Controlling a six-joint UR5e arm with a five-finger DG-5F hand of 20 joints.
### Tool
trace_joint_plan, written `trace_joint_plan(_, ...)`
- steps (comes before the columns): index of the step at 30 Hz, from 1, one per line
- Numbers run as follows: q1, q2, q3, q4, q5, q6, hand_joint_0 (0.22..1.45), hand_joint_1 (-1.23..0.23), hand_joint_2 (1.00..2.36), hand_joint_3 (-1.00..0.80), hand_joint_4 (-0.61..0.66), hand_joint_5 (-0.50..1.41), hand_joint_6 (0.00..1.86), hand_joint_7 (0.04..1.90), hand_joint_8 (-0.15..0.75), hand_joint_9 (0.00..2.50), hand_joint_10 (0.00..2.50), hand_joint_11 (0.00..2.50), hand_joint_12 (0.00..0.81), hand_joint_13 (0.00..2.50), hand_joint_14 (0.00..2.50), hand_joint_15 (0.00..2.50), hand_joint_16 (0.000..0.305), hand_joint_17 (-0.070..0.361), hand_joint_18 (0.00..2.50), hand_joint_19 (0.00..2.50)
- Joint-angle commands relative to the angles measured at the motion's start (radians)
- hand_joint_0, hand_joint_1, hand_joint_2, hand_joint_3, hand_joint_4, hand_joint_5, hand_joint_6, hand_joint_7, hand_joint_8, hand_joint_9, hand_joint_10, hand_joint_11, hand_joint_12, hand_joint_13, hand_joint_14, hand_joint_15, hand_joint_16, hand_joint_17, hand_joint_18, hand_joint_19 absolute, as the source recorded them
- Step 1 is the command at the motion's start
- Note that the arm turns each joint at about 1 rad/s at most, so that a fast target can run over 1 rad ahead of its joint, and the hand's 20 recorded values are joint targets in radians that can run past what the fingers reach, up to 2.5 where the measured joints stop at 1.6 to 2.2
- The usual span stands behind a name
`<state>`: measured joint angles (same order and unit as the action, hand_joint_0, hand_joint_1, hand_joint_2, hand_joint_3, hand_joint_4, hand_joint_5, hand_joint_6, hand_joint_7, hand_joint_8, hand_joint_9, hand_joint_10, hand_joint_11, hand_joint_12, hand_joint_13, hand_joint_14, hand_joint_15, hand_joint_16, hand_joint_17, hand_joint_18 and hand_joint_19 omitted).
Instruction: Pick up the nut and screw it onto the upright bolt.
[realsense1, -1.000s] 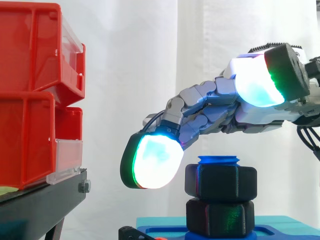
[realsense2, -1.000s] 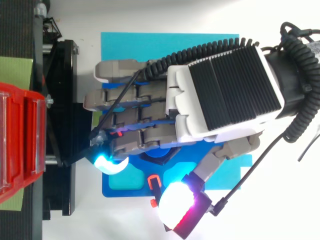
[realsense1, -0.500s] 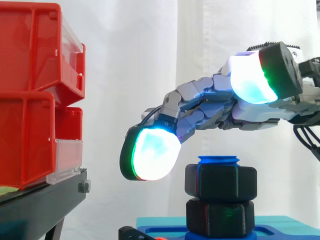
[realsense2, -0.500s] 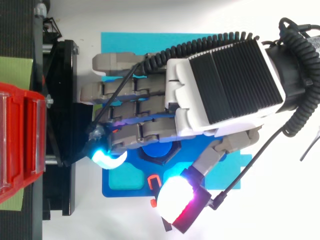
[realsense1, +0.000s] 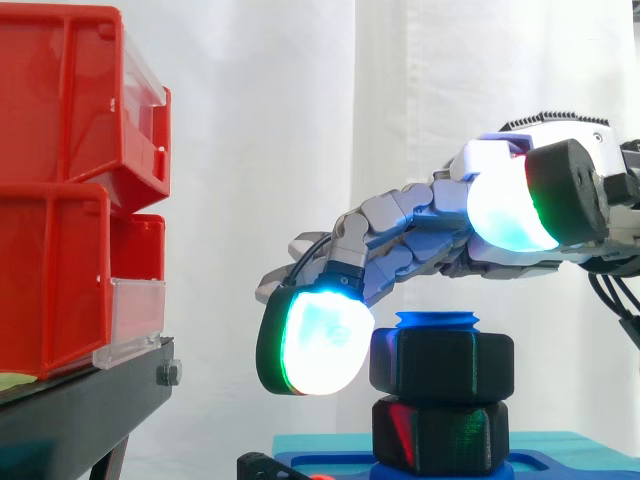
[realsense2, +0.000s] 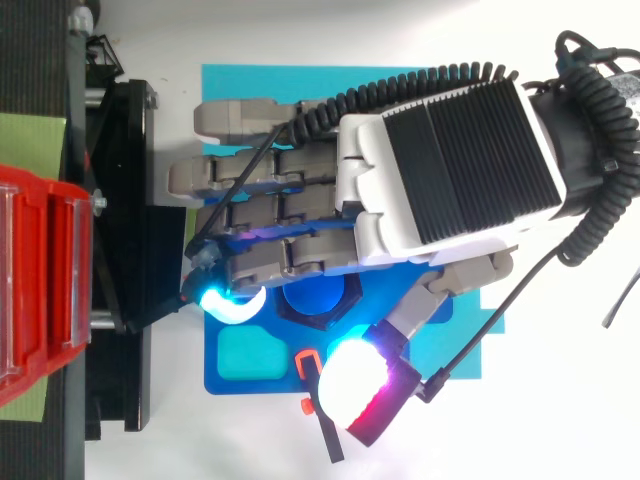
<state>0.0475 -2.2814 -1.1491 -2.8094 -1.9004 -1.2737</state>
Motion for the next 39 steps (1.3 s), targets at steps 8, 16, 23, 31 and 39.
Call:
trace_joint_plan(8,-0.003,0.0,-0.009,0.024,-0.003,0.008,0.49,-0.12,1.0,-0.5,0.28,-0.07,0.5,0.91,0.261,0.57,0.0,0.0,0.295,0.07,0.0,0.0,0.037,0.084,0.0,0.0)
trace_joint_plan(16,-0.009,0.0,-0.009,0.028,-0.009,0.008,0.5,-0.13,1.0,-0.5,0.28,-0.06,0.5,0.98,0.267,0.61,0.0,0.0,0.289,0.11,0.0,0.0,0.035,0.079,0.0,0.0)
trace_joint_plan(23,-0.023,0.0,-0.009,0.034,-0.02,0.007,0.5,-0.13,1.0,-0.5,0.25,-0.01,0.5,1.13,0.276,0.73,0.0,0.0,0.277,0.21,0.0,0.0,0.032,0.072,0.0,0.0)
trace_joint_plan(31,-0.041,-0.001,-0.009,0.03,-0.042,0.007,0.51,-0.14,1.0,-0.5,0.19,0.02,0.5,1.23,0.286,0.87,0.0,0.0,0.258,0.31,0.0,0.0,0.029,0.064,0.0,0.0)
trace_joint_plan(39,-0.058,0.0,-0.009,0.03,-0.06,0.004,0.52,-0.17,1.0,-0.5,0.12,0.06,0.5,1.31,0.268,1.13,0.0,0.0,0.224,0.53,0.0,0.0,0.022,0.049,0.19,0.0)
